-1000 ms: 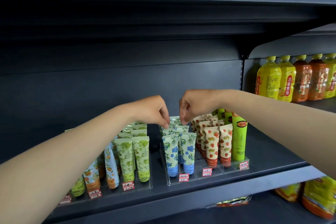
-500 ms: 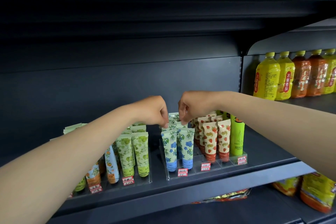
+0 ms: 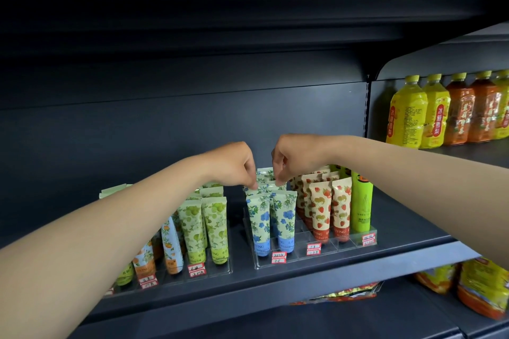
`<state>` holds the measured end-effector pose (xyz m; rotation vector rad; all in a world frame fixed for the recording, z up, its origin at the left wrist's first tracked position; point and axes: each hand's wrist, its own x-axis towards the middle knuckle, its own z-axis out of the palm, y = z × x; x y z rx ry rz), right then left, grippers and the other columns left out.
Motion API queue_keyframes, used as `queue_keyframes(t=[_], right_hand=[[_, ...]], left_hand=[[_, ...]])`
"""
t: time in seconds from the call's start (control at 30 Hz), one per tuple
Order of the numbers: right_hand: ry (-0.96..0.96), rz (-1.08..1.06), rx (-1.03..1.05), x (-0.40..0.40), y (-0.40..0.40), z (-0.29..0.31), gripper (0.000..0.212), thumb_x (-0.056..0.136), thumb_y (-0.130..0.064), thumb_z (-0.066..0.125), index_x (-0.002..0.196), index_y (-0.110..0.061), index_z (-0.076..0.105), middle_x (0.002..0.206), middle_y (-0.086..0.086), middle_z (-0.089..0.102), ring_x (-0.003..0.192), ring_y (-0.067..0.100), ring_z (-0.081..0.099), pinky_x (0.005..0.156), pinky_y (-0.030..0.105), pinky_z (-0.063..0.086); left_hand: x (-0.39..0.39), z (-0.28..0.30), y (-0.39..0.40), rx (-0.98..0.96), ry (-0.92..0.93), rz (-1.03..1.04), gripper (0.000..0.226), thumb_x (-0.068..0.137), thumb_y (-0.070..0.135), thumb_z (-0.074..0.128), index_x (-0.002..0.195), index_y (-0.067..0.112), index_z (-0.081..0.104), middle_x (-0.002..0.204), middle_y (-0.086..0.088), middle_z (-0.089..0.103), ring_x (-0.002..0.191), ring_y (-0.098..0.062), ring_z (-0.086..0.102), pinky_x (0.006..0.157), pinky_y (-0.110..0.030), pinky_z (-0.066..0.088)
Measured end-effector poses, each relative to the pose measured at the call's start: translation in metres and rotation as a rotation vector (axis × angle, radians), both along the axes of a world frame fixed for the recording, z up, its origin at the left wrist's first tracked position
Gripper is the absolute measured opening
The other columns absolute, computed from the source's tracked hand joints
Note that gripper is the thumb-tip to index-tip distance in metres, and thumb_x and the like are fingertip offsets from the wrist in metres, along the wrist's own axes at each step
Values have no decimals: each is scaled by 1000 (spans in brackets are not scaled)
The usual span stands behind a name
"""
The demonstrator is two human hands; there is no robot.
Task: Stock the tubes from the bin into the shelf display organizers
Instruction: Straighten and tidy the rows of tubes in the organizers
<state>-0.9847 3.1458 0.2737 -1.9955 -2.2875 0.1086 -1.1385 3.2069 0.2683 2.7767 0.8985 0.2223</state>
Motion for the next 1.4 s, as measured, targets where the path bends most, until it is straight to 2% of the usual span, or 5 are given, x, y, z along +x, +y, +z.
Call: queue_keyframes(t=[0.27, 0.4, 0.83, 1.13, 1.4], right_hand=[[8, -11, -50, 2, -1, 2, 15, 78, -32, 74, 67, -34, 64, 77, -20, 65, 80, 4, 61, 78, 22, 46], [0, -16, -69, 2, -2, 2, 11, 78, -34, 74, 70, -31, 65, 83, -17, 66, 83, 5, 62, 85, 26, 50], [-8, -24, -74, 2, -6, 3, 12, 77, -35, 74, 83, -25, 70, 96, -10, 70, 89, 7, 62, 87, 23, 47], [13, -25, 12, 3, -6, -2, 15, 80, -27, 73, 67, -29, 64, 81, -14, 67, 74, 0, 59, 66, 16, 41], [45, -26, 11, 6, -7, -2, 18, 79, -26, 74, 64, -29, 64, 72, -17, 64, 70, -1, 58, 69, 16, 44]], left_hand=[[-2, -4, 3, -19, -63, -10, 7, 79, 22, 74, 79, 16, 76, 64, 11, 63, 46, 6, 47, 45, -8, 31], [-1, -5, 2, -30, -55, -8, 8, 78, 24, 75, 78, 17, 76, 70, 5, 66, 60, -4, 48, 58, -20, 36], [-1, -3, 3, -44, -33, 5, 11, 76, 26, 76, 80, 16, 76, 73, 13, 67, 69, 0, 54, 65, -19, 41], [-1, -1, 0, -29, -21, -7, 7, 78, 23, 75, 81, 17, 76, 72, 15, 66, 66, 1, 54, 60, -16, 38], [1, -2, -1, -13, -8, -4, 7, 78, 23, 74, 82, 18, 76, 73, 12, 67, 64, 0, 53, 58, -16, 37]])
